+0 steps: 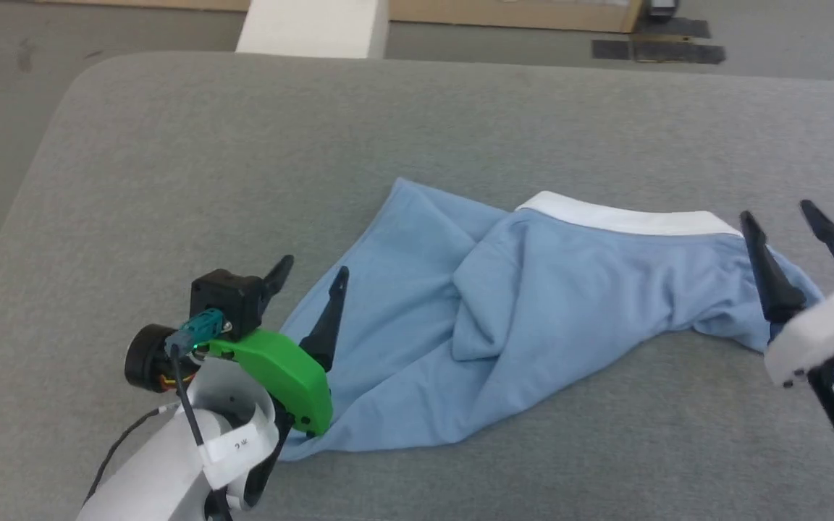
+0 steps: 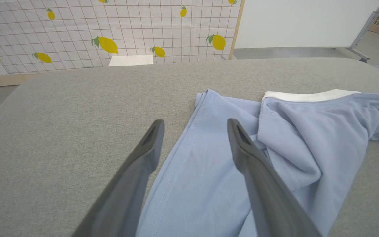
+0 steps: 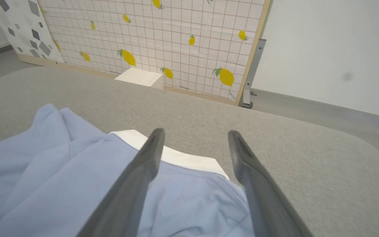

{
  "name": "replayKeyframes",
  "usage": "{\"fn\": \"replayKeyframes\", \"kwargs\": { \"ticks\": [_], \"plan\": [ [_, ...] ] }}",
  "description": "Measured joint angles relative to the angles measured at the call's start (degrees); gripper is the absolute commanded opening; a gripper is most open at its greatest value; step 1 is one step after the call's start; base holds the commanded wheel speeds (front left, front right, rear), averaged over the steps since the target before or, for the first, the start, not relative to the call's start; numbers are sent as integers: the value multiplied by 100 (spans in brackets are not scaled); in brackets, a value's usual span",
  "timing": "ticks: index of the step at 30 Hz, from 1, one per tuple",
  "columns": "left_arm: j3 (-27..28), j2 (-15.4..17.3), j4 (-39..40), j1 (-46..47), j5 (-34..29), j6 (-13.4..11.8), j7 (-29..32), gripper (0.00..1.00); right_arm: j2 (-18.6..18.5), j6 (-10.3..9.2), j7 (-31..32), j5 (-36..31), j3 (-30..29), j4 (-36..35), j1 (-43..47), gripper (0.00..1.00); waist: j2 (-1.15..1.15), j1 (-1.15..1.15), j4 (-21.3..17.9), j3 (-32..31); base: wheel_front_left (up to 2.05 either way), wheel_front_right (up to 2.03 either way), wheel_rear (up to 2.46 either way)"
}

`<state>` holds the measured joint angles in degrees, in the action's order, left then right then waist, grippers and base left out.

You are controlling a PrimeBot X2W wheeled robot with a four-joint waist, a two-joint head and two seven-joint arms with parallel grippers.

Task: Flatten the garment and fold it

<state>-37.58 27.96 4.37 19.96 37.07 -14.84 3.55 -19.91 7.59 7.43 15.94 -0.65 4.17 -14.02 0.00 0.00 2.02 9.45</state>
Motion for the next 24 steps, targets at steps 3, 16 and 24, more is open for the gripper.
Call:
{"fn": "replayKeyframes", "kwargs": {
  "ticks": [3,16,24],
  "plan": [
    [-60,4,89,5,62,24,226,100,267,-1,-626,-369,-123,-278,433,100,0,0,-154,-33,0,0,0],
    [-524,-21,-23,1066,456,382,2193,100,1495,-1,-1352,-911,-637,-1035,1229,100,0,0,-724,208,0,0,0],
    [-668,-258,-836,2084,798,606,3476,100,1644,-1,-1455,-996,-697,-1133,1221,100,0,0,-1028,637,0,0,0]
  ]
}}
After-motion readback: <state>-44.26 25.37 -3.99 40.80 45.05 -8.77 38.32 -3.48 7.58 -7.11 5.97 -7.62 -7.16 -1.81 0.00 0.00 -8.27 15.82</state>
